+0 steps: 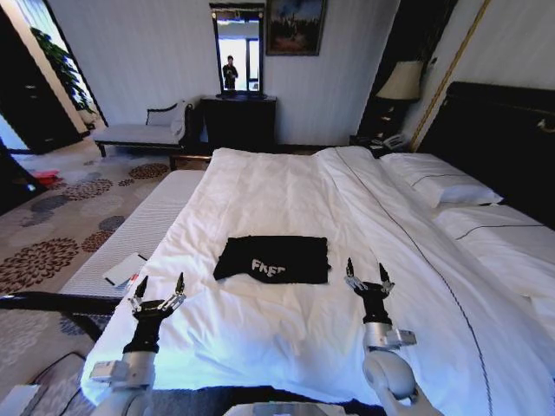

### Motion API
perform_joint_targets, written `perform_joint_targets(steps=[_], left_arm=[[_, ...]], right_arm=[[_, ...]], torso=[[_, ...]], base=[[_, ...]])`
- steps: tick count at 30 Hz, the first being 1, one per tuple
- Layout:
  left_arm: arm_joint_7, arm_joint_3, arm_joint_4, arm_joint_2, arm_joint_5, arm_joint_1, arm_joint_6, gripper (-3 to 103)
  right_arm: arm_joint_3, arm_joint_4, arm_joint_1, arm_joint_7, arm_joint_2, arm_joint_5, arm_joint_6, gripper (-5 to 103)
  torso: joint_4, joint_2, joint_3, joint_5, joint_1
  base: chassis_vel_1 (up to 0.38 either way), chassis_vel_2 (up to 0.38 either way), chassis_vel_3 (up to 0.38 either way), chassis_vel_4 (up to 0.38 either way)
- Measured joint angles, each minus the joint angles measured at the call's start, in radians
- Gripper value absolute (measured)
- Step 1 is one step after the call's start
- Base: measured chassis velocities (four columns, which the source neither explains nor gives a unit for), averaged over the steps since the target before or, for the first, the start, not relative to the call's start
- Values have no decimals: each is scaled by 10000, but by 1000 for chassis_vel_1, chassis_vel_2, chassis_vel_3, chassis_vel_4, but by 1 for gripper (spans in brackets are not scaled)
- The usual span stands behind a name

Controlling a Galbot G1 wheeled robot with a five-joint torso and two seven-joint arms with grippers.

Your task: Fold the clothes on the bed.

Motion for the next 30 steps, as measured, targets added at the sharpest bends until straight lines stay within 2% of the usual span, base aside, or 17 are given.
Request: perform_joint_targets(steps=[24,28,30], left_arm=[[-82,29,606,-96,26,-441,64,100],[-236,176,790,-20,21,-652,181,100],[-583,433,914,147,-46,-918,407,100]], right_arm=[[-278,-715,593,96,148,-93,138,100],[-309,-910,759,-41,128,-136,379,100],[-370,-1017,897,-120,93,-123,482,100]], torso=[[1,0,2,0,6],[2,0,2,-2,5],[2,0,2,0,5]], base=[[0,0,0,0],[0,0,0,0],[0,0,0,0]])
